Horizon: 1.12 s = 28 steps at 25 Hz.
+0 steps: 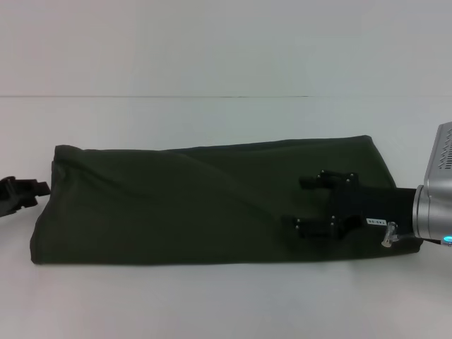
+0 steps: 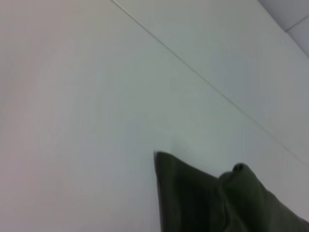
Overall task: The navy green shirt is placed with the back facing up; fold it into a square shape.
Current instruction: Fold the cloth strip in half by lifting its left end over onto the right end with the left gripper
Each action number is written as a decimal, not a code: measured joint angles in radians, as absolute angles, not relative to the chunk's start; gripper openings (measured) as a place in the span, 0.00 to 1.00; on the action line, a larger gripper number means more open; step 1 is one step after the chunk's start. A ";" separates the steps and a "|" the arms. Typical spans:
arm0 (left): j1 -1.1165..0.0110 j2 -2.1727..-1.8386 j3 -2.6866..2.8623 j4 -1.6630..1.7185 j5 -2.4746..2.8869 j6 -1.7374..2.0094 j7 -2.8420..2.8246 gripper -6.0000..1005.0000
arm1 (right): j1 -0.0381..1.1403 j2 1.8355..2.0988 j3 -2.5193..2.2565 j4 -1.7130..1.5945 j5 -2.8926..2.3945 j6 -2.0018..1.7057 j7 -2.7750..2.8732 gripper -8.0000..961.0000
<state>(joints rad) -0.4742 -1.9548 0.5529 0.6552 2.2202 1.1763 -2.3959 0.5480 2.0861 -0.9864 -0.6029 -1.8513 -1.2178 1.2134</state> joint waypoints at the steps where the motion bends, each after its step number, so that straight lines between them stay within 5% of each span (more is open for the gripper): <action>1: -0.470 -1.957 0.546 0.663 2.220 1.176 -2.396 0.29 | 0.548 2.086 -0.986 -0.603 -1.851 -1.218 1.213 0.92; 6: -0.466 -1.963 0.471 0.690 2.168 1.247 -2.369 0.49 | 0.548 2.086 -0.986 -0.601 -1.851 -1.218 1.213 0.92; 17: -0.578 -1.968 0.566 0.545 2.100 1.196 -2.321 0.69 | 0.549 2.088 -0.988 -0.598 -1.852 -1.216 1.213 0.92; 28: -0.610 -2.047 0.589 0.538 2.090 0.926 -2.248 0.68 | 0.545 2.089 -0.989 -0.598 -1.852 -1.220 1.213 0.92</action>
